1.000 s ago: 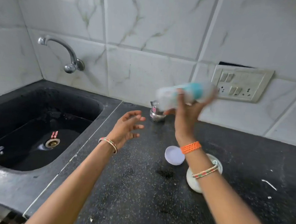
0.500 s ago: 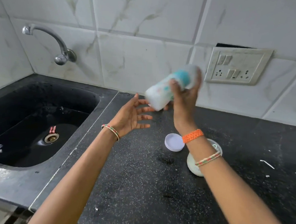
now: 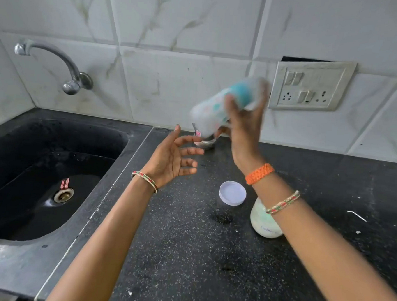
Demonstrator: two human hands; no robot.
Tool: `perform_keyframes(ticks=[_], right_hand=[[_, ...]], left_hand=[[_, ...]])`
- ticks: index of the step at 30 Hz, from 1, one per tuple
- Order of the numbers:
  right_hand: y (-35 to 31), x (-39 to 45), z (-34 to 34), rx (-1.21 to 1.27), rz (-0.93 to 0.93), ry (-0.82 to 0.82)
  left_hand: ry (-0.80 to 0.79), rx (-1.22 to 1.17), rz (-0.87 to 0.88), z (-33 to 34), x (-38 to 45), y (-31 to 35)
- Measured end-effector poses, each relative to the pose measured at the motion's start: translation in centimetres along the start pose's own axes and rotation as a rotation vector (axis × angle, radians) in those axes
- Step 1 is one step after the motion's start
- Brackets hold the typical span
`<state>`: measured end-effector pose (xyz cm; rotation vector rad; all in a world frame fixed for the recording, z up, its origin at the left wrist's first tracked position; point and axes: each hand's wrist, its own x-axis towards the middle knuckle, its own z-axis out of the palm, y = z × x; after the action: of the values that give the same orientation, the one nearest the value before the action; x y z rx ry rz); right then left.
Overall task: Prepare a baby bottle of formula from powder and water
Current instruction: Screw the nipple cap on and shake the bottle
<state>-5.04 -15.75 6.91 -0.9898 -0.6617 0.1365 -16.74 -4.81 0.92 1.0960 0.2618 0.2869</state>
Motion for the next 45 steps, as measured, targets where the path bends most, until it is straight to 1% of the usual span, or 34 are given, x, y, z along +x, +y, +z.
perform_keyframes(ticks=[1,2,3,5,6,7,8,9,10,12,14,17,19,21,24,26,28,29,30,32,33,34,35,37,38,40,41,42,44,45], right_hand=[[0.5,-0.4,-0.2,-0.128,0.002,-0.135],[0.5,-1.0,-0.2,-0.195,-0.021,-0.184],[0.9,-1.0,-0.2,-0.158,-0.053,-0.128],[1.1,-0.7,-0.4,-0.049,-0.133,0.096],[1.0,-0.7,-0.4,-0.061,-0.133,0.09],[1.0,-1.0,-0.2,-0.122,-0.106,-0.021],[1.0,-1.6,-0.4,-0.207,-0.066,-0.178],[1.4,-2.1,-0.6,-0.255,-0.024,-0.294],[1.4,-2.5,-0.6,-0.244,0.015,-0.343],[1.2,-2.9,-0.4,-0.172,0.074,-0.358],[0.9,-2.8,-0.2,-0.179,0.082,-0.366],[0.5,-2.8,-0.3,-0.274,0.152,-0.443],[0.2,-3.0,-0.2,-0.348,0.204,-0.492],[0.4,-3.1,0.2,-0.348,0.239,-0.471],[1.0,-2.3,0.3,-0.347,0.172,-0.369],[1.1,-2.1,0.2,-0.324,0.185,-0.343],[0.6,-2.2,0.3,-0.226,0.27,-0.337],[-0.1,-2.0,0.4,-0.153,0.292,-0.307],[-0.8,-1.3,0.4,-0.049,0.293,-0.23],[-2.5,0.9,0.1,0.252,0.249,0.051],[-3.3,1.6,-0.1,0.404,0.217,0.151],[-3.5,1.8,-0.1,0.484,0.201,0.169],[-3.8,1.2,0.1,0.466,0.215,0.096],[-3.6,-0.8,0.1,0.313,0.25,-0.12],[-3.2,-1.5,-0.1,0.281,0.231,-0.153],[-2.7,-2.0,-1.0,0.369,0.177,-0.048],[-2.5,-2.1,-1.4,0.373,0.17,-0.025],[-2.5,-2.4,-1.6,0.316,0.165,-0.065],[-2.2,-3.2,-1.9,0.055,0.11,-0.225],[-2.2,-3.5,-2.1,0.001,0.076,-0.236]], left_hand=[[0.002,-0.007,-0.003,0.1,0.2,0.1],[0.003,-0.008,-0.007,0.2,0.4,0.2],[0.002,-0.006,-0.01,0.2,0.5,0.4],[-0.011,-0.021,-0.007,0.1,0.6,0.6],[-0.016,-0.041,-0.003,0.0,0.5,0.5],[-0.025,-0.053,-0.005,0.0,0.3,0.6],[-0.038,-0.048,-0.021,0.2,0.2,0.6],[-0.05,-0.032,-0.039,0.3,0.1,0.6],[-0.058,-0.015,-0.056,0.5,0.0,0.7],[-0.055,-0.007,-0.053,1.0,-0.3,0.9],[-0.041,-0.025,-0.009,1.1,-0.4,0.8],[0.051,-0.016,0.079,0.7,-0.5,0.7],[0.082,0.022,0.155,0.7,-0.4,0.8],[0.07,0.041,0.235,1.3,-0.2,1.0],[0.056,0.031,0.312,1.9,0.4,1.0],[0.048,0.0,0.314,1.5,0.4,0.9],[0.003,-0.029,0.265,1.1,0.2,0.8],[0.007,-0.039,0.24,0.9,0.1,0.7],[0.035,-0.05,0.22,0.7,0.1,0.6],[0.166,-0.056,0.194,-0.3,0.2,0.1],[0.241,-0.031,0.177,-1.1,0.3,-0.3],[0.305,0.004,0.148,-1.8,0.3,-0.7],[0.35,0.039,0.111,-2.4,0.2,-1.1],[0.379,0.083,0.049,-3.3,0.1,-1.6],[0.387,0.1,0.04,-3.5,0.1,-1.7],[0.392,0.124,0.068,-3.6,0.1,-1.2],[0.393,0.12,0.085,-3.5,0.1,-1.0],[0.391,0.12,0.091,-3.4,0.0,-0.9],[0.371,0.151,0.071,-3.0,0.0,-0.8],[0.364,0.169,0.066,-3.0,-0.1,-0.8]])
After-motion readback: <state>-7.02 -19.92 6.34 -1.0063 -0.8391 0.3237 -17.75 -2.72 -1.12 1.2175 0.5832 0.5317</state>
